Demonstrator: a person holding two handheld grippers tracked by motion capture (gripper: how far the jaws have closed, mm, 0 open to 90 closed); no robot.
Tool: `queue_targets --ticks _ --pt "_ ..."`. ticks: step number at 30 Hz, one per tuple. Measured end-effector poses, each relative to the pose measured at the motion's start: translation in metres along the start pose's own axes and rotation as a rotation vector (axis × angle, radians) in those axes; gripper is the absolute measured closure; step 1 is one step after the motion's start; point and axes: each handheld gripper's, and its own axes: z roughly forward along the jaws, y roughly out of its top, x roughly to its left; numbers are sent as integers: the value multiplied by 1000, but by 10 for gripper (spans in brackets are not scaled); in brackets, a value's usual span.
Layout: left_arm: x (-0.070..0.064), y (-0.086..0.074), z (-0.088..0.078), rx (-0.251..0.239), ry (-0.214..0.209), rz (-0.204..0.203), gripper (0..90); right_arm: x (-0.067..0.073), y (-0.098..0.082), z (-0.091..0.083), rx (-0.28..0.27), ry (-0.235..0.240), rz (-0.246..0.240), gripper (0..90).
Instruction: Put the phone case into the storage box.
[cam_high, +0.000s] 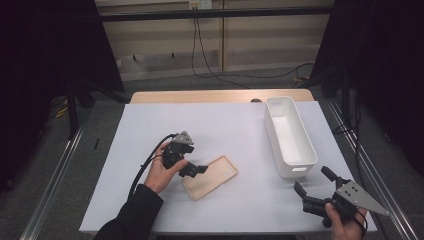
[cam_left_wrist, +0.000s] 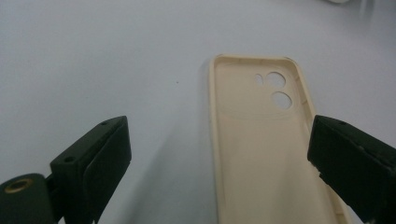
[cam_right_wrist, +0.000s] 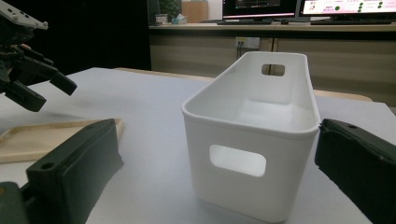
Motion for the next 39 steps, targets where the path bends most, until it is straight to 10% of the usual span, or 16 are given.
queue_targets --ticks 22,39 --pt "-5 -4 5 189 -1 26 119 0 0 0 5 2 -3 0" --pt "-11 -7 11 281 31 38 492 1 0 0 4 5 -5 0"
